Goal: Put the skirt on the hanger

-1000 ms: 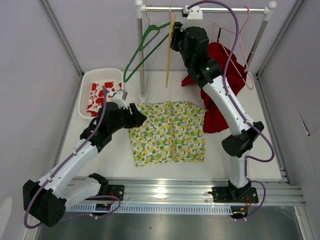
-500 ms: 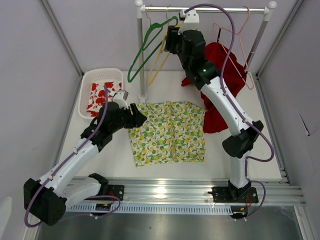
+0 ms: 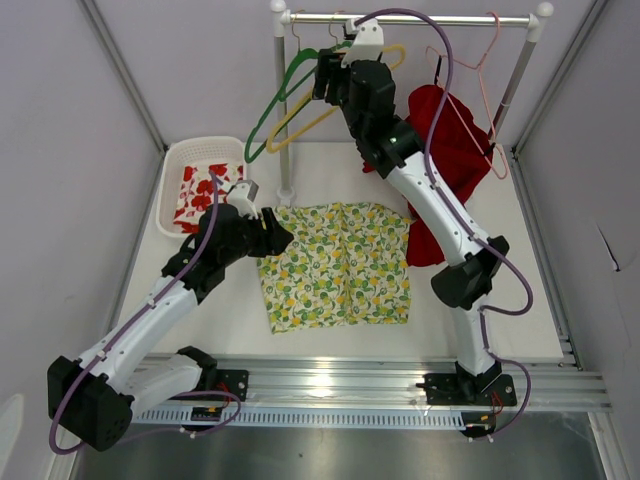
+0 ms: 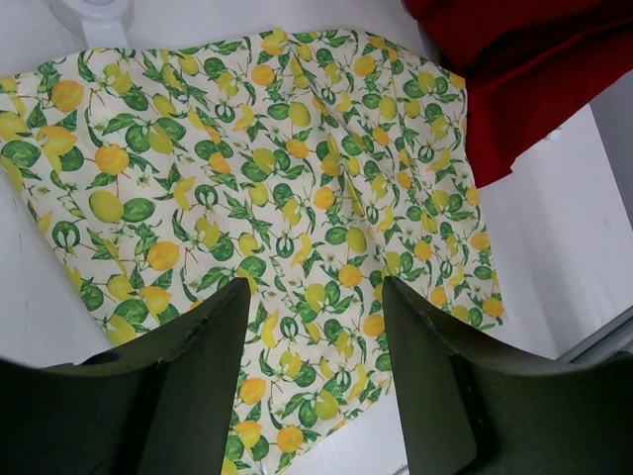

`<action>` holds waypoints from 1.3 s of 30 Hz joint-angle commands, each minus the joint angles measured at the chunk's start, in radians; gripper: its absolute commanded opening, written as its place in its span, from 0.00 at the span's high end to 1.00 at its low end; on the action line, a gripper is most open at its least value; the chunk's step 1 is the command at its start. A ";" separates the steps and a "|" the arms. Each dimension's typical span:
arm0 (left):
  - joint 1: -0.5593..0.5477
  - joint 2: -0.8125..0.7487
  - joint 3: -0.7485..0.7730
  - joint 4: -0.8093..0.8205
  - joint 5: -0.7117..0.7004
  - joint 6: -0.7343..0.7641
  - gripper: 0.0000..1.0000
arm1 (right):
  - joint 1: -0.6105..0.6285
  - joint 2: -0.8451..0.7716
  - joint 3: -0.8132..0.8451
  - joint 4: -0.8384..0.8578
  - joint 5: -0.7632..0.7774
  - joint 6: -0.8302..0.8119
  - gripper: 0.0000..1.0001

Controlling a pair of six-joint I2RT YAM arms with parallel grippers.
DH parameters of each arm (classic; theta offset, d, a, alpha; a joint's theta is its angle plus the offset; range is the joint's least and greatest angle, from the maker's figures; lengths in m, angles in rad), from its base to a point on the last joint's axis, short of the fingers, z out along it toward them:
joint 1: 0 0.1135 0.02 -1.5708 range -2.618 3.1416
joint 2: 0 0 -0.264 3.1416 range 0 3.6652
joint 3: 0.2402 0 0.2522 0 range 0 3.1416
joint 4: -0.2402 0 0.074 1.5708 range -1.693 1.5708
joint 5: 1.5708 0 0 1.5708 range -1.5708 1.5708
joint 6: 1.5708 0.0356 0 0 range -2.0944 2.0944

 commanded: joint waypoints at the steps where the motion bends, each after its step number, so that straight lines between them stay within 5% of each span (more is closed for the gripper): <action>1: -0.006 0.002 0.026 0.005 0.013 0.028 0.38 | 0.003 0.058 0.088 0.027 0.018 0.010 0.30; 20: -0.004 0.025 0.021 0.024 0.031 0.028 0.38 | 0.006 -0.017 -0.013 0.012 0.179 -0.068 0.72; 24: -0.004 0.030 0.018 0.026 0.034 0.028 0.38 | 0.004 -0.039 -0.047 0.035 0.185 -0.075 0.72; 33: -0.004 0.038 0.021 0.034 0.043 0.028 0.38 | 0.001 -0.011 -0.015 0.050 0.202 -0.148 0.54; 39: -0.004 0.036 0.027 0.023 0.034 0.036 0.38 | -0.020 0.026 0.040 0.064 0.173 -0.171 0.63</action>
